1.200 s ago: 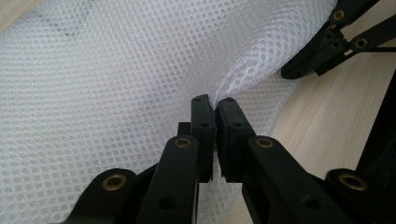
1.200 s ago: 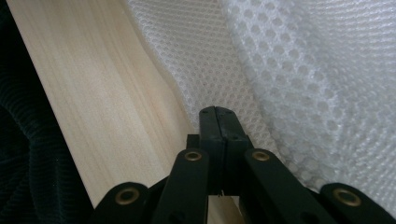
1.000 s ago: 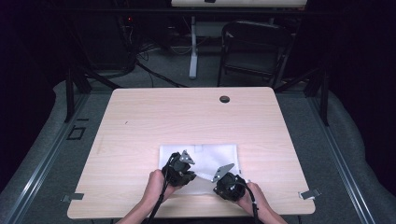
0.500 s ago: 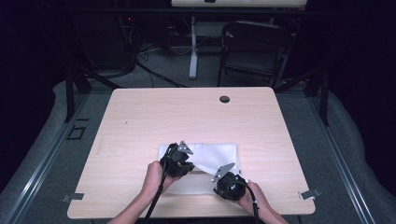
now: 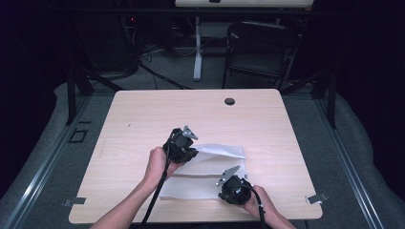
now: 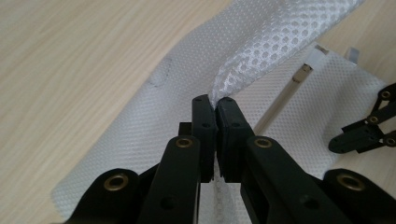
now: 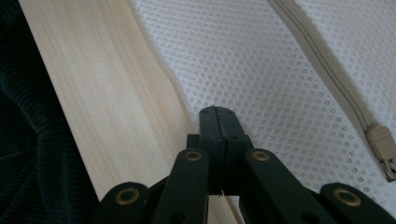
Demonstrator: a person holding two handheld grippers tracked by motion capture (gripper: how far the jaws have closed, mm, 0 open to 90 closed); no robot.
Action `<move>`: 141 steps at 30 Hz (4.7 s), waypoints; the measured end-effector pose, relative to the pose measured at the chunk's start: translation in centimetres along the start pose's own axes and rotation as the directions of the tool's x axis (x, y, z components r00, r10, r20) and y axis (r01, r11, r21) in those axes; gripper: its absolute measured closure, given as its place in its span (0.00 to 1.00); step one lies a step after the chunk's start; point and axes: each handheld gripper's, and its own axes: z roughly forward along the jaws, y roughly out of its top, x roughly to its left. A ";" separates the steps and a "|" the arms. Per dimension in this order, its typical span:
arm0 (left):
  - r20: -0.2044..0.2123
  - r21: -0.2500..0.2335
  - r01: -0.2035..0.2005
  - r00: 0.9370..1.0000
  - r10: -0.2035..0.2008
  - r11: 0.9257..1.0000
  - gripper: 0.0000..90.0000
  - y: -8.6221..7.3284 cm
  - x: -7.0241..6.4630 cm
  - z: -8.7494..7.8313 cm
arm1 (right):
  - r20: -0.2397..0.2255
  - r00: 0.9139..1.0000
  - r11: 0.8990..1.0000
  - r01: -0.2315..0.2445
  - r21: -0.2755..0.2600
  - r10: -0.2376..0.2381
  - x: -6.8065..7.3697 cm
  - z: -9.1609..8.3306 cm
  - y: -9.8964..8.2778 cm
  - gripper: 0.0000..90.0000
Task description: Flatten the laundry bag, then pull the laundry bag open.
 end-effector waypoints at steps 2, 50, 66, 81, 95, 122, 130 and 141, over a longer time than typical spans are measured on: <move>-0.007 -0.003 0.002 1.000 -0.002 1.000 0.97 0.4 0.4 -0.2 | -0.002 1.000 1.000 0.000 0.002 0.000 0.0 0.0 0.0 1.00; -0.166 -0.018 0.052 0.985 -0.055 0.998 0.97 6.8 5.2 0.9 | -0.083 0.997 0.999 -0.006 0.052 0.010 -0.3 -0.4 -0.2 1.00; -0.218 -0.039 0.116 0.968 -0.121 0.993 0.91 8.2 7.5 3.5 | -0.078 0.997 0.998 -0.011 0.054 0.015 -0.4 -0.4 -0.2 1.00; -0.225 -0.103 0.162 0.957 -0.182 0.981 0.26 7.6 8.3 3.6 | -0.084 0.996 0.999 -0.010 0.048 0.014 -0.1 -0.5 0.0 0.90; -0.122 -0.072 0.091 0.988 -0.099 0.993 0.17 2.1 4.8 3.2 | -0.086 0.992 0.995 -0.093 -0.041 0.089 -1.7 -3.8 -0.3 0.39; 0.010 -0.025 0.047 0.999 -0.046 0.999 0.12 -3.8 0.0 2.5 | 0.053 0.967 0.965 -0.243 -0.101 0.249 -5.7 -6.8 -3.0 0.14; 0.030 -0.038 0.025 0.999 -0.024 0.999 0.13 -3.5 -1.0 2.9 | 0.075 0.956 0.954 -0.275 -0.117 0.285 -6.3 -7.2 -3.4 0.22; 0.077 -0.048 -0.018 0.997 0.022 0.999 0.17 -2.9 -2.6 4.2 | 0.087 0.941 0.941 -0.316 -0.119 0.327 -6.7 -6.9 -3.8 0.63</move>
